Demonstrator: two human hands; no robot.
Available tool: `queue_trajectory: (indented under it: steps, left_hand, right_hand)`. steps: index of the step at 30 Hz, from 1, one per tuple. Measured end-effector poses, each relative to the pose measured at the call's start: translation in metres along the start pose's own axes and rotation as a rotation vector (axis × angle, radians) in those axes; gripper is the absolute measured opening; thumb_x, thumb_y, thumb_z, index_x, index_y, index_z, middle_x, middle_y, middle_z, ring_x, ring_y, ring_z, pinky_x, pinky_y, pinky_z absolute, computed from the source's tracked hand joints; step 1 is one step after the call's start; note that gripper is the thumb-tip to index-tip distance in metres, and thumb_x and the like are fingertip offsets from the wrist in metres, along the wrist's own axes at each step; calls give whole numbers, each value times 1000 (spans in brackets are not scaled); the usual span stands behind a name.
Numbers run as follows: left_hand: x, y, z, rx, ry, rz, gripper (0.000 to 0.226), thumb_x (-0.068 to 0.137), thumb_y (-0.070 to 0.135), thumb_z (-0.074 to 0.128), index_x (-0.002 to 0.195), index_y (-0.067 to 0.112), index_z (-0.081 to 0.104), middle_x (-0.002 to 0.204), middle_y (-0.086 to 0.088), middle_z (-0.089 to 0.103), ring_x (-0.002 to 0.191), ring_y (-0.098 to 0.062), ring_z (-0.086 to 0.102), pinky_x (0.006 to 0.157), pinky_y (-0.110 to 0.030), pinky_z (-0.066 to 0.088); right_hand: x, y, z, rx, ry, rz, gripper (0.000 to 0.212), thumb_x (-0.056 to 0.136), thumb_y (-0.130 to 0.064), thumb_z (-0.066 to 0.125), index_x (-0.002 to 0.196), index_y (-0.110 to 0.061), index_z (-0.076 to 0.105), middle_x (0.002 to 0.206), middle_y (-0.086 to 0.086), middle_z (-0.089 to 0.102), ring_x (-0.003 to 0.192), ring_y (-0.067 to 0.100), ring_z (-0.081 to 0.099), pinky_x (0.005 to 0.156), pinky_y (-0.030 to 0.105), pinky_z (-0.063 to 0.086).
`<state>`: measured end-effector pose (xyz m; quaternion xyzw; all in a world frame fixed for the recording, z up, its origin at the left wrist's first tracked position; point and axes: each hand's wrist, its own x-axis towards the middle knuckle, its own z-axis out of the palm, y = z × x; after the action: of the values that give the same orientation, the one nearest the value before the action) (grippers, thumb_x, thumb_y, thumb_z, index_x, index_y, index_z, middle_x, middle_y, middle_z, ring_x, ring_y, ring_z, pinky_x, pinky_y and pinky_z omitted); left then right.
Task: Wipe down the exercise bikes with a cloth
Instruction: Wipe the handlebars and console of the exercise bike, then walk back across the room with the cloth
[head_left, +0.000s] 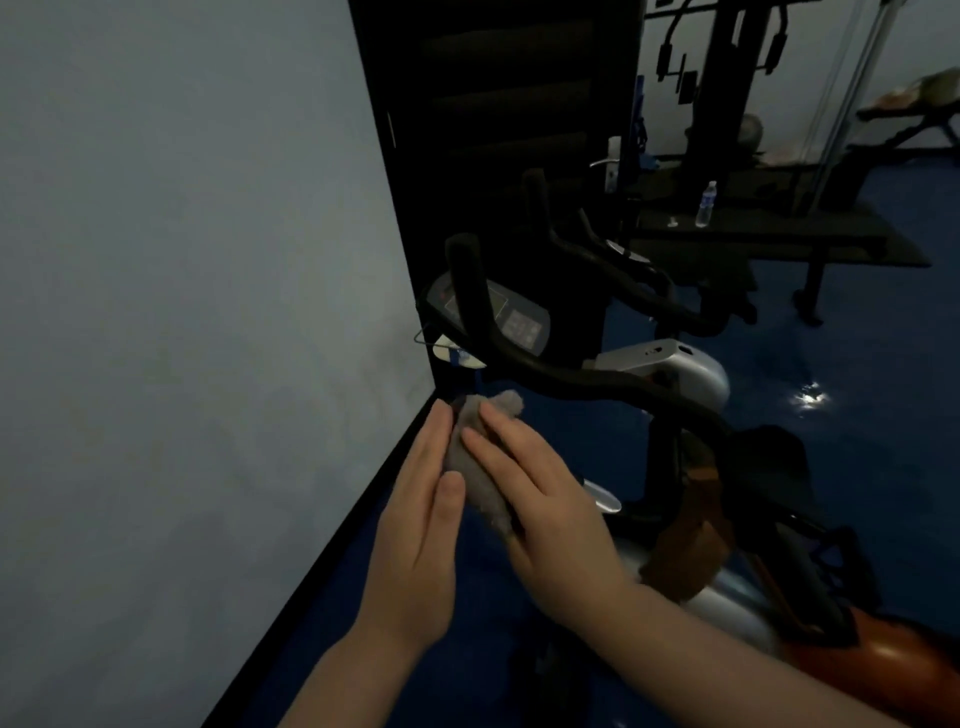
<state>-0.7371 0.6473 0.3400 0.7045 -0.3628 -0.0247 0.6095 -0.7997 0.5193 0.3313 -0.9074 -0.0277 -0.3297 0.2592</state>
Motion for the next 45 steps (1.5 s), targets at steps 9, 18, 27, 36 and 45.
queue_trajectory:
  steps: [9, 18, 27, 36, 45]
  left_hand:
    - [-80, -56, 35, 108, -240, -251, 41, 92, 41, 49, 128, 57, 40, 140, 40, 36, 131, 15, 32, 98, 3, 25]
    - [-107, -37, 143, 229, -605, -214, 32, 96, 40, 45, 127, 48, 48, 134, 42, 34, 123, 25, 28, 90, 2, 27]
    - [-162, 31, 309, 192, -943, -49, 29, 96, 34, 50, 124, 41, 53, 131, 32, 42, 121, 15, 38, 100, -11, 31]
    - [-225, 84, 445, 158, -1266, 104, 29, 94, 33, 52, 123, 40, 53, 123, 39, 39, 114, 17, 39, 90, -2, 29]
    - [-216, 97, 562, 111, -1412, 159, 28, 95, 29, 52, 121, 37, 54, 123, 27, 47, 109, 20, 42, 83, 1, 32]
  right_hand:
    - [-140, 6, -12, 43, -189, 388, 63, 89, -19, 58, 143, -38, 32, 150, -23, 29, 139, -2, 27, 114, 19, 23]
    - [-251, 33, -85, 10, -28, 866, 54, 92, -23, 57, 132, -54, 37, 138, -30, 43, 124, -11, 41, 101, 14, 36]
    - [-395, 25, -206, -71, 206, 1162, 46, 93, -32, 54, 129, -57, 38, 124, -41, 45, 114, -17, 44, 92, 10, 39]
    - [-506, 17, -291, -121, 511, 1394, 37, 93, -39, 53, 128, -50, 45, 118, -32, 55, 108, -12, 52, 87, 15, 47]
    - [-551, 61, -348, -204, 637, 1494, 36, 92, -39, 53, 123, -57, 43, 116, -36, 53, 108, -13, 50, 82, 11, 45]
